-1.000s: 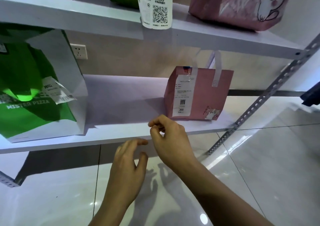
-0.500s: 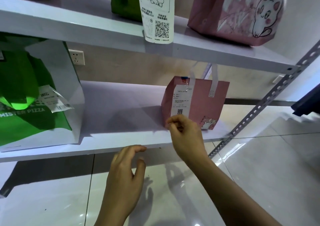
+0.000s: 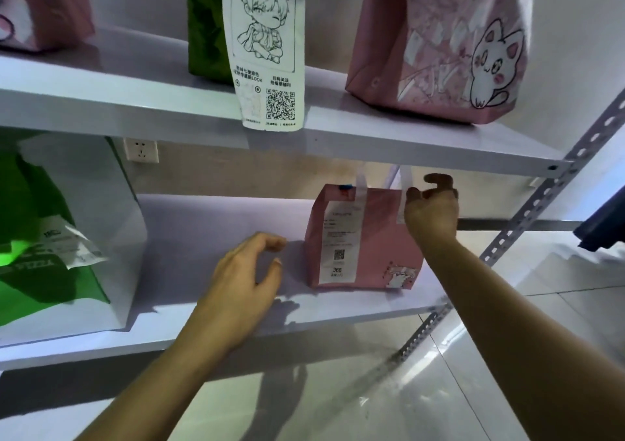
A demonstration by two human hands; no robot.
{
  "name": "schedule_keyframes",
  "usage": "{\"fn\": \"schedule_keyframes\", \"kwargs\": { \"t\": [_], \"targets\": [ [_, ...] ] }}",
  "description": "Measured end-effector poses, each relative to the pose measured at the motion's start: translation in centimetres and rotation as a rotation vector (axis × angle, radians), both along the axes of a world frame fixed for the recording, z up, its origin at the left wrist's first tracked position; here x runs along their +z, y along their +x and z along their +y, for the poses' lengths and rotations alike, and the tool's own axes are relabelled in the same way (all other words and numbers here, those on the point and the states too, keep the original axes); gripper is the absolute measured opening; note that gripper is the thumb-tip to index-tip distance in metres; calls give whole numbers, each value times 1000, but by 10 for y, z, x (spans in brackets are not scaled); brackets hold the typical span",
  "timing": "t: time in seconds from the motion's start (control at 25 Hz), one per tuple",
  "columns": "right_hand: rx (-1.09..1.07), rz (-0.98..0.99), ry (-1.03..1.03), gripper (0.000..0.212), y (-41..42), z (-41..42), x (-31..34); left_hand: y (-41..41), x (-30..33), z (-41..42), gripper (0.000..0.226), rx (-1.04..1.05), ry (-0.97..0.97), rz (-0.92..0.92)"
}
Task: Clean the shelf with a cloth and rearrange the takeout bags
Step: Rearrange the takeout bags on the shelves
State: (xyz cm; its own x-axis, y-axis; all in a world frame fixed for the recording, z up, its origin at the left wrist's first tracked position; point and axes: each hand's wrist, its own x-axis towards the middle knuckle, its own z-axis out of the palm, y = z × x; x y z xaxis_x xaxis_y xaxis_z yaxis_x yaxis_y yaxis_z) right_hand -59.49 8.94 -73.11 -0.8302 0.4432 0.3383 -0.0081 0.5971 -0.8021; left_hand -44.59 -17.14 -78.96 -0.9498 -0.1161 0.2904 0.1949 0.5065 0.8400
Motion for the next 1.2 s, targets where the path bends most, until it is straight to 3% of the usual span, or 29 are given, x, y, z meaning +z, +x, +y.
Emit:
{"fn": "schedule_keyframes", "kwargs": {
  "t": [0.08,0.16,0.4,0.6,0.76,0.88,1.08,1.2],
  "targets": [
    [-126,-80,-103,43,-14,28,-12,-24,-3,14,28,-27,70,-53],
    [-109,-202,-178,50,-21,53,-37,-43,-11,31,36,-51,130,-145],
    [152,-271,-426,41,-21,81,-77,-89,-34,74,38,-66,262,-280],
    [151,-192,-414,20,1,78,-84,-96,-48,85,29,-96,412,-278],
    [122,-156,-522,17,50,81,-71,-71,-38,83,19,47,377,-152],
    [125,-159,-543,18,91,84,-55,-43,-22,80,14,20,389,-143],
    [106,-128,-460,10,135,80,-4,2,18,72,12,-43,493,-99],
    [43,17,-342,10,136,70,41,17,36,64,10,25,559,-92]
  ]
}}
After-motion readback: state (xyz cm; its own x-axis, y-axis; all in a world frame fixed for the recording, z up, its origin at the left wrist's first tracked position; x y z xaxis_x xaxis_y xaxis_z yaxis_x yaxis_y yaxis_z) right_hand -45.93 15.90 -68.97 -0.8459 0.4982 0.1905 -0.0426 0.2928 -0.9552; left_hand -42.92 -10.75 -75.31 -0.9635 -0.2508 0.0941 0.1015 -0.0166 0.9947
